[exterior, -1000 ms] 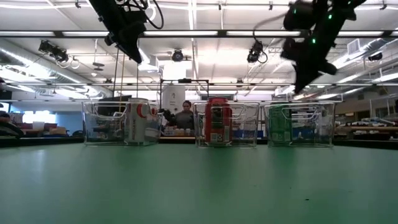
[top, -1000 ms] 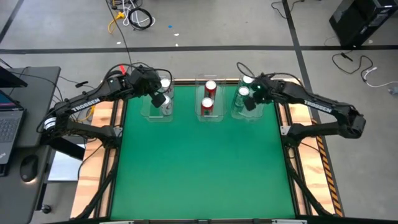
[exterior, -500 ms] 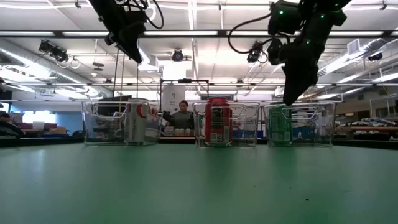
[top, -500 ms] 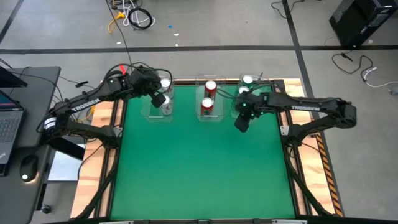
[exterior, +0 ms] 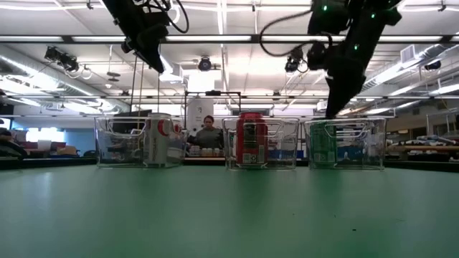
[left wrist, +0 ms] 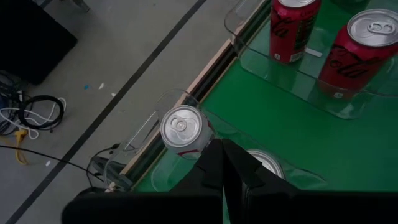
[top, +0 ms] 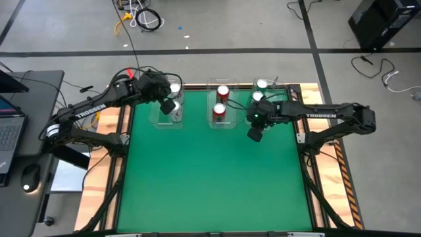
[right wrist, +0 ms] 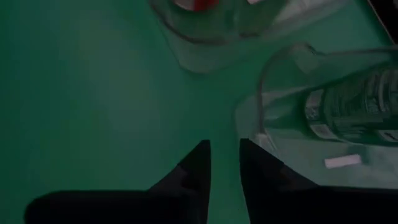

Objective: Sort soda cans
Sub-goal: Adjust the transparent bins

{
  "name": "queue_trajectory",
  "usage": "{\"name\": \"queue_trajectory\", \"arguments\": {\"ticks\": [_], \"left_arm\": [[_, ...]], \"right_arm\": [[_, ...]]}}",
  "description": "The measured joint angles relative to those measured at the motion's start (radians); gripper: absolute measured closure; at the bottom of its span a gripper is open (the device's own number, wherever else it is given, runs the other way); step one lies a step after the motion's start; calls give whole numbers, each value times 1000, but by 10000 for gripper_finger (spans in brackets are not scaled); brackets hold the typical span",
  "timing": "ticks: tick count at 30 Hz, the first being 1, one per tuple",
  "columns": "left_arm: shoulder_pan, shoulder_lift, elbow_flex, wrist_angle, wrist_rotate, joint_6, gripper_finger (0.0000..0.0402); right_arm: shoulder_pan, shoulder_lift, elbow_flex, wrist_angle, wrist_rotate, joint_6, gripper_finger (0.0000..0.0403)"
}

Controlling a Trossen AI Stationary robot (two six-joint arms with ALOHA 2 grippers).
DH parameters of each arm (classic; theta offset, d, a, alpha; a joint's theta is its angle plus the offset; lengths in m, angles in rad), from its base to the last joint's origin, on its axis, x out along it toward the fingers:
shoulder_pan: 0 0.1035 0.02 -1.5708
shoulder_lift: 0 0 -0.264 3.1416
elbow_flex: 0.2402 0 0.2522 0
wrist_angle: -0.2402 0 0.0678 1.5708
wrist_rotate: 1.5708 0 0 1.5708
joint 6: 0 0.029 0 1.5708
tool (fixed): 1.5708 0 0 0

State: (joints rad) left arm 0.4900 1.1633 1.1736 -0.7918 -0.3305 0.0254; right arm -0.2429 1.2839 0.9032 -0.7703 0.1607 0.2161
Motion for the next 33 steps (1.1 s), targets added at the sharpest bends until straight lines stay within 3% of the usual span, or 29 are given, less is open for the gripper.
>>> {"name": "queue_trajectory", "arguments": {"ticks": [7, 14, 18, 22, 33], "left_arm": [[0, 0, 0, 0, 0, 0, 402], [0, 0, 0, 0, 0, -3, 401], [0, 0, 0, 1, 2, -4, 401], [0, 0, 0, 2, 2, -3, 401], [-1, 0, 0, 0, 3, -4, 401]], "right_arm": [[36, -34, 53, -90, 39, 8, 278], [29, -26, 1, -84, 62, -6, 197], [29, -24, -20, -65, 85, 0, 180], [27, -9, -37, 1, 85, -10, 212], [8, 100, -45, 66, 96, -118, 363]]}}
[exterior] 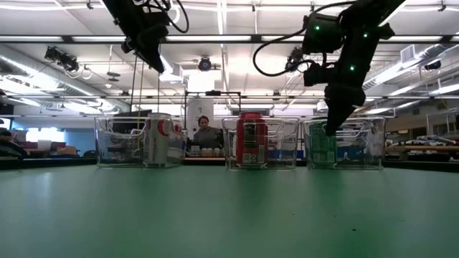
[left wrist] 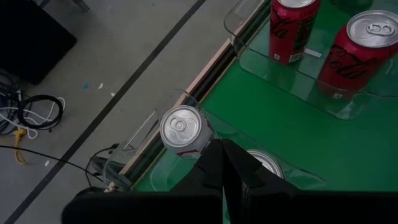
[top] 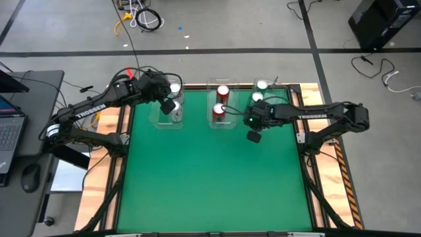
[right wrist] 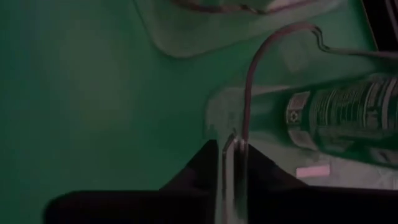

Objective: Sort soda cans
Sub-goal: Adjust the transparent bins

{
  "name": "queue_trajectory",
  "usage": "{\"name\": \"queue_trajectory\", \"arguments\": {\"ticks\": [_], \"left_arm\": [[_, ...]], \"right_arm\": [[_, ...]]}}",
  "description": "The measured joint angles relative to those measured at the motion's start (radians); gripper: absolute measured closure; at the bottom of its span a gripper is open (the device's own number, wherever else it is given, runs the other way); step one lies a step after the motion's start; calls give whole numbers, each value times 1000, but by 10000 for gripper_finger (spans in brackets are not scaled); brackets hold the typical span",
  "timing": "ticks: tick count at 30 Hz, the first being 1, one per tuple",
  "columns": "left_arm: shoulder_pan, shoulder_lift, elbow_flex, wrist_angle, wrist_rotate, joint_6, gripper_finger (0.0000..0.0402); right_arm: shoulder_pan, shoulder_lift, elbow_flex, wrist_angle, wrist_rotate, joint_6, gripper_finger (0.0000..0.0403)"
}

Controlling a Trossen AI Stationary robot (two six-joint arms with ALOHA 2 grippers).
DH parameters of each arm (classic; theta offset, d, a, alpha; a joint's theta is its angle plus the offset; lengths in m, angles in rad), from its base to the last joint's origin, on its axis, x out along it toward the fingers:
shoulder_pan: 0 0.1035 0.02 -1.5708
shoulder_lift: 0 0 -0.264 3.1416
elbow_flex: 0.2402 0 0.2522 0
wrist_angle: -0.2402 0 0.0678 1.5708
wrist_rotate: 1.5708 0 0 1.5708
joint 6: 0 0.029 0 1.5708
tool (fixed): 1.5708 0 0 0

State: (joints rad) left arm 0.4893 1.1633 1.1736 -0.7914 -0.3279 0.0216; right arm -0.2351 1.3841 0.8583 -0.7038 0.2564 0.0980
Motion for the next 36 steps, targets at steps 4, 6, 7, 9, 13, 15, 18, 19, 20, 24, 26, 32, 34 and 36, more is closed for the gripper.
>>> {"name": "queue_trajectory", "arguments": {"ticks": [4, 6, 7, 9, 13, 15, 18, 19, 20, 24, 26, 32, 34, 36], "left_arm": [[0, 0, 0, 0, 0, 0, 401], [0, 0, 0, 0, 0, 0, 401], [0, 0, 0, 0, 0, 0, 401], [0, 0, 0, 0, 0, 0, 401], [0, 0, 0, 0, 0, 0, 401], [0, 0, 0, 0, 0, 0, 401], [0, 0, 0, 0, 0, 0, 401], [0, 0, 0, 0, 0, 0, 401], [0, 0, 0, 0, 0, 0, 401], [0, 0, 0, 0, 0, -1, 401], [0, 0, 0, 0, 0, -1, 401], [0, 0, 0, -2, 8, -7, 401], [0, 0, 0, -5, 16, -8, 401], [0, 0, 0, -7, 27, -8, 401]], "right_arm": [[14, -4, 3, 12, -15, -64, 396], [25, -12, 3, 13, -25, -105, 398], [31, -15, 3, 13, -29, -129, 397], [44, -17, 3, 13, -39, -186, 397], [79, -19, 3, 0, -43, -315, 400], [90, -20, 3, -8, -45, -367, 400], [98, -21, 4, -33, -45, -433, 402], [98, -21, 4, -38, -44, -443, 402], [97, -21, 4, -39, -43, -444, 402], [82, -21, 4, -45, -31, -400, 403], [74, -21, 4, -46, -23, -396, 403], [32, -20, 3, -4, 20, -373, 403], [21, -14, 3, 17, 19, -367, 403], [16, -5, 3, 37, 19, -379, 403]]}}
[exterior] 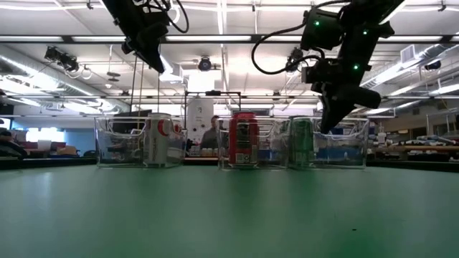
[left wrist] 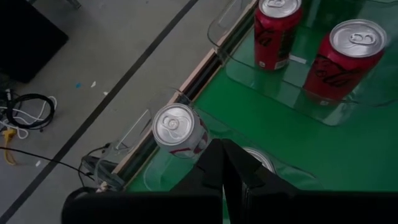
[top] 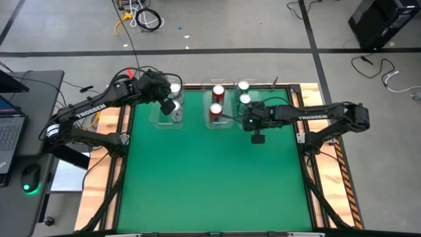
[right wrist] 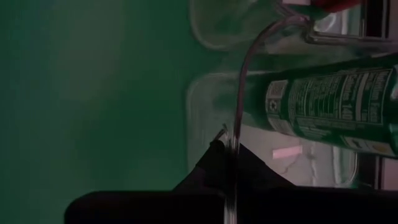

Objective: Sort soda cans
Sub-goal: Adjust the transparent bins

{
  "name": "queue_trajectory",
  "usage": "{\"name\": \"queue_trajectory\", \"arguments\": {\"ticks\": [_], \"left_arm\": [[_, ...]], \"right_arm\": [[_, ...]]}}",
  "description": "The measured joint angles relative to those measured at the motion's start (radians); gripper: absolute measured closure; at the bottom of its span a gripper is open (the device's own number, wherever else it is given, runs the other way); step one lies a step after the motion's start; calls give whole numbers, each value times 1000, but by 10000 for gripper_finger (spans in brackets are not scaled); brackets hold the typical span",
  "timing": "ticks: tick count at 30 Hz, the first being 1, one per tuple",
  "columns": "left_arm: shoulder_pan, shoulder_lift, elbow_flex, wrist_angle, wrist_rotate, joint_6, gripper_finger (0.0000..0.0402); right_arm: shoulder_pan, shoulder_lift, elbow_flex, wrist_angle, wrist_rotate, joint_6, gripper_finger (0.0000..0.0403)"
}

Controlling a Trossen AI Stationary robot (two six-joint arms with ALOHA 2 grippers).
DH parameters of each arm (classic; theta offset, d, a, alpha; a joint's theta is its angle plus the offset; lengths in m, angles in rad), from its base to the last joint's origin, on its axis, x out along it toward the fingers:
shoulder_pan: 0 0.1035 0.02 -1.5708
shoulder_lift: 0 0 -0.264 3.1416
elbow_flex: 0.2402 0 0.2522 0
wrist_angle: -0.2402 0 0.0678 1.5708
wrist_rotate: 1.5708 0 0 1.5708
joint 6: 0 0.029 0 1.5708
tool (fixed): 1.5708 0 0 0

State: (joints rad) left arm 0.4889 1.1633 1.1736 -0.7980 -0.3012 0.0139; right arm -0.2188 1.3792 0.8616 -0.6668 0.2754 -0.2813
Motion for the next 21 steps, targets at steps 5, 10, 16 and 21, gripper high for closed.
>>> {"name": "queue_trajectory", "arguments": {"ticks": [5, 10, 16, 21], "left_arm": [[0, 1, 0, -8, 7, 0, 401], [0, 1, 0, -11, 16, 0, 401], [0, 1, 0, -22, 19, -3, 401], [0, 9, 0, -68, 85, -38, 401]], "right_arm": [[-1, 42, 0, 107, -12, -46, 403], [0, 78, 4, 163, -11, -51, 403], [0, 72, 3, 159, -20, -4, 402], [0, 17, 0, 105, -13, 93, 372]]}}
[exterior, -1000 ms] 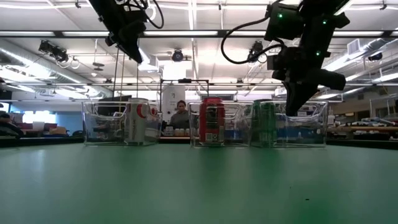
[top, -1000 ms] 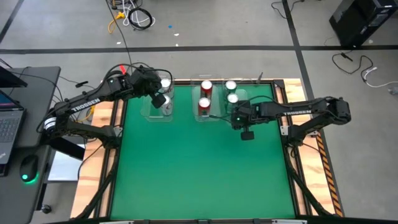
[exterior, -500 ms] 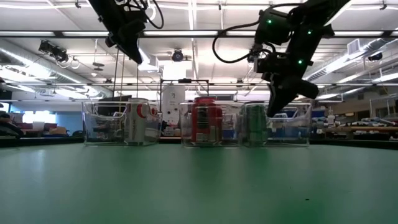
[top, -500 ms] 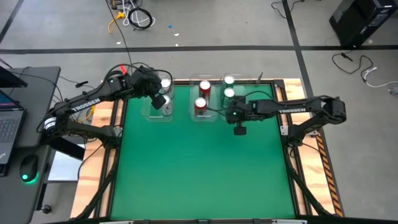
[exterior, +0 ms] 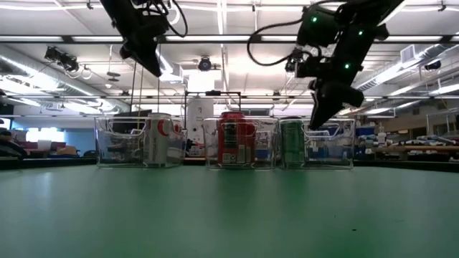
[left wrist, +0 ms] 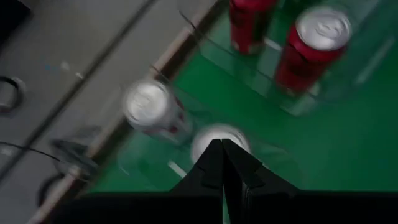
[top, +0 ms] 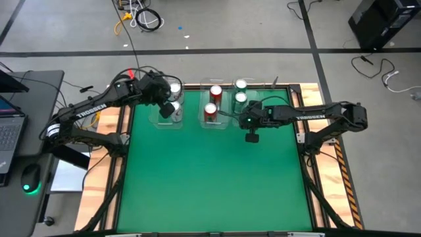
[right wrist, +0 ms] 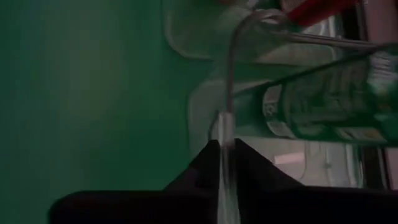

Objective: Sort soda cans
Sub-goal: Adjust the transparent bins

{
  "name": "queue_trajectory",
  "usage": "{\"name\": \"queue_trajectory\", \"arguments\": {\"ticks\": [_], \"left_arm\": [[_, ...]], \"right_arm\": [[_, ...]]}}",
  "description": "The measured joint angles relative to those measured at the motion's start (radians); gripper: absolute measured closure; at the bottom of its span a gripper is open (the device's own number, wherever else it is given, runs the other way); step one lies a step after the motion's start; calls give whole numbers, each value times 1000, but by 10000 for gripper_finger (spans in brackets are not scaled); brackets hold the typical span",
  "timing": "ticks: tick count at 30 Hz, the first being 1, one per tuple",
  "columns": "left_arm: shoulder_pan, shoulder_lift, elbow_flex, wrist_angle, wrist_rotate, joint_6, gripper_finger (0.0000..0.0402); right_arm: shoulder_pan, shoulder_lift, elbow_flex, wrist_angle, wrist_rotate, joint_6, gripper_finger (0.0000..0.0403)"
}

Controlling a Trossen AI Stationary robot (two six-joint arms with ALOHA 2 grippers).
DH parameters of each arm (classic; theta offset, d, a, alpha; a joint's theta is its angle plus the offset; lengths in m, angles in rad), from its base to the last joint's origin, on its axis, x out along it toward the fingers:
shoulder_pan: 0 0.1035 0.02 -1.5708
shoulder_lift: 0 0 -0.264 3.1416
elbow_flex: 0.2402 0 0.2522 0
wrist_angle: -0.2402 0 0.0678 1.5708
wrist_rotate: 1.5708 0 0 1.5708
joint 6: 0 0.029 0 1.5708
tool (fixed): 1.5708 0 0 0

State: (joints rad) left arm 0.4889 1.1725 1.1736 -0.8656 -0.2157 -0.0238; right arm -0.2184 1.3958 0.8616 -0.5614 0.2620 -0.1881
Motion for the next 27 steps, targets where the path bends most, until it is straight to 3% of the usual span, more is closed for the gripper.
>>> {"name": "queue_trajectory", "arguments": {"ticks": [5, 11, 15, 21, 27], "left_arm": [[-8, 15, 0, -107, 45, -60, 401], [-7, 23, -1, -189, -109, -146, 401], [59, -22, -44, -167, -79, -162, 401], [232, -105, -179, -42, 41, -144, 401], [369, -110, -230, -37, -21, -154, 401]], "right_arm": [[1, -88, 0, -47, 7, 61, 315], [10, -208, 0, -98, 15, 122, 260], [-21, -279, 0, -180, 51, 209, 251], [-76, -340, 0, -257, 54, 218, 298], [-84, -361, 0, -257, 65, 237, 389]]}}
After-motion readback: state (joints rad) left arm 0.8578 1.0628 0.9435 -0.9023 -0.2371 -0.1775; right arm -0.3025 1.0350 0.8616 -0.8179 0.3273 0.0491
